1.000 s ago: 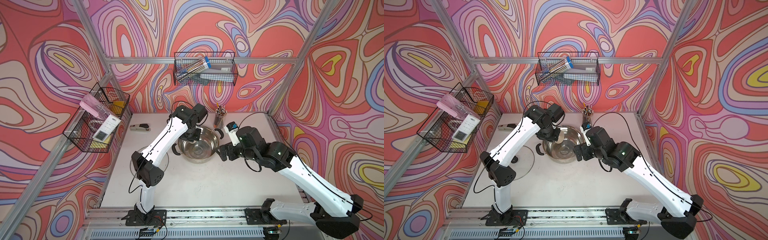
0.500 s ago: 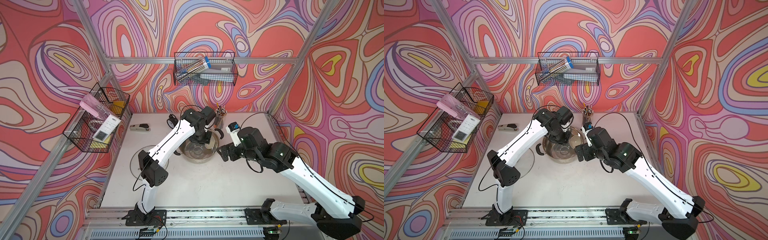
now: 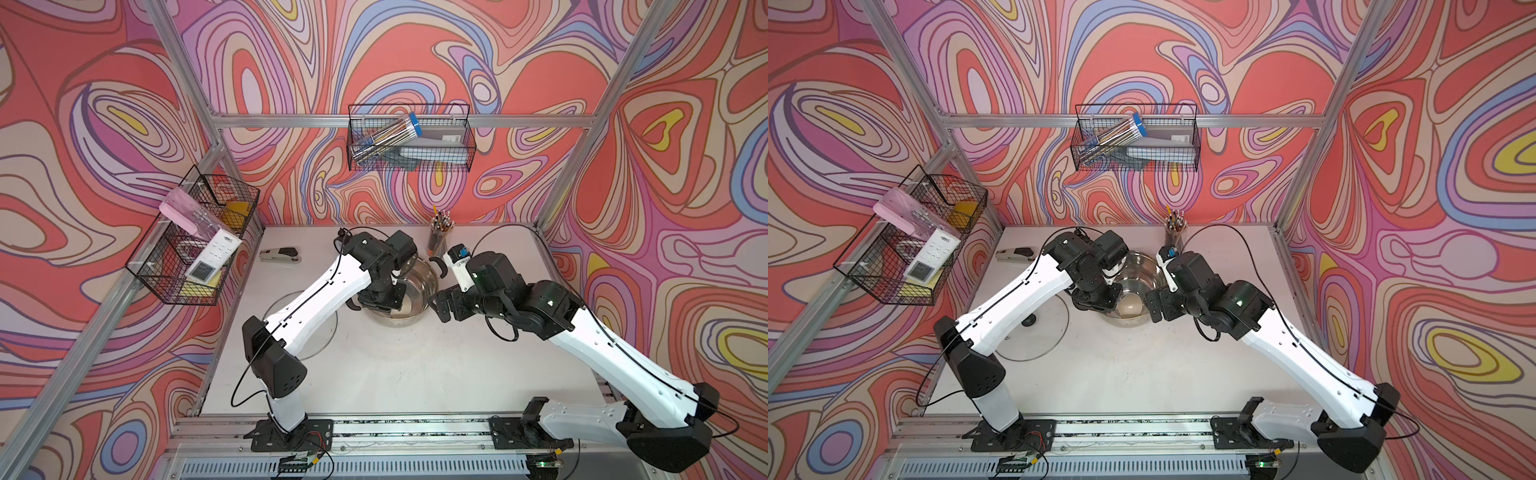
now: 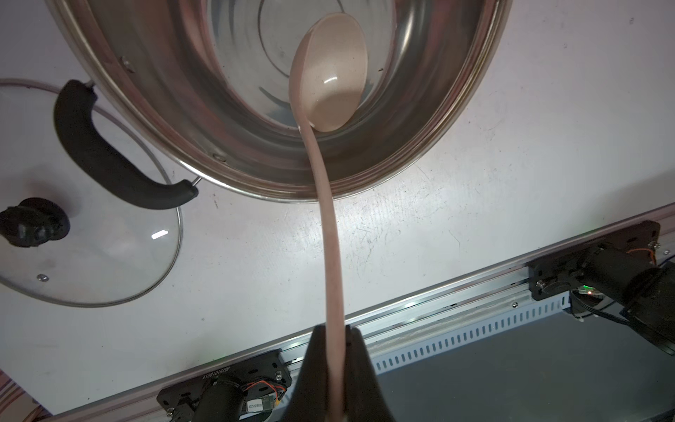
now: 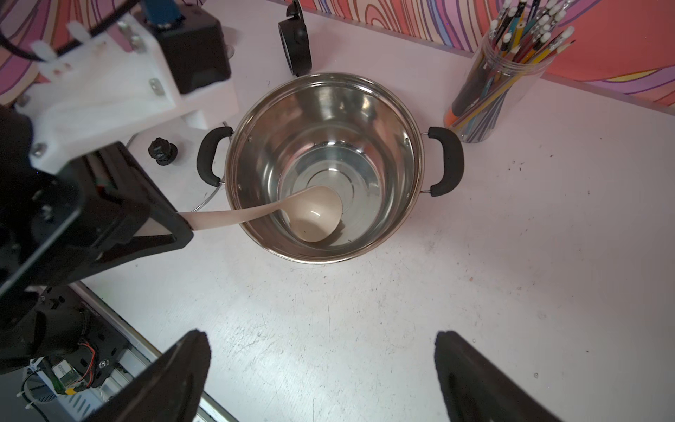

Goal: Stir the soup with a spoon
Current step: Stir the soup in the pan with a stick.

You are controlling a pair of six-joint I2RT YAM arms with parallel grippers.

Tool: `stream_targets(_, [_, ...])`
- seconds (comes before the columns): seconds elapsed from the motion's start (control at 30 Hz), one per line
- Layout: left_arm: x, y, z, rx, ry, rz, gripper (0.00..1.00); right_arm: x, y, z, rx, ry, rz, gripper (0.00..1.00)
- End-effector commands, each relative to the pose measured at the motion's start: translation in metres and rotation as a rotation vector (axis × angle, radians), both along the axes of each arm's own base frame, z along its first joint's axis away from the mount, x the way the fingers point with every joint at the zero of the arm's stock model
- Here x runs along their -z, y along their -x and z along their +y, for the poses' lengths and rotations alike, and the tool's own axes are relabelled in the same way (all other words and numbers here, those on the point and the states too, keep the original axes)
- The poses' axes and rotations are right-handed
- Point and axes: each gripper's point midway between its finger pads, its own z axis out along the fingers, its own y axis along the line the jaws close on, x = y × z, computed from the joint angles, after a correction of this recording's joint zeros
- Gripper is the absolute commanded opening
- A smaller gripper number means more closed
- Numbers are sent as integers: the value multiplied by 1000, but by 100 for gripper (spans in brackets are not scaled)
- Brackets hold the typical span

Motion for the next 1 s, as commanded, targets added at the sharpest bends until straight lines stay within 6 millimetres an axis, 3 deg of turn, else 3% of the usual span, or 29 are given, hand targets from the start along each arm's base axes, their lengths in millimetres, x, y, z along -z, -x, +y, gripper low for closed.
stream_targets(0.0, [-4,4,28,-45,-101,-24,0,-10,-2,8,-25,-24,-23,98])
stream_targets(0.2, [-14,-15,47,-103,-159,-77,0,-12,-1,6,-27,-23,-27,98])
stream_targets(0.47, [-20,-53,38,-116,-172,-149,0,-14,4,-6,-2,-16,-36,98])
stream_targets(0.73, [-19,-84,-10,-89,-14,-189,0,-15,9,-15,26,-22,-38,98])
stream_targets(0.97, [-13,-76,-57,-17,124,-145,0,-15,11,-19,39,-26,-39,98])
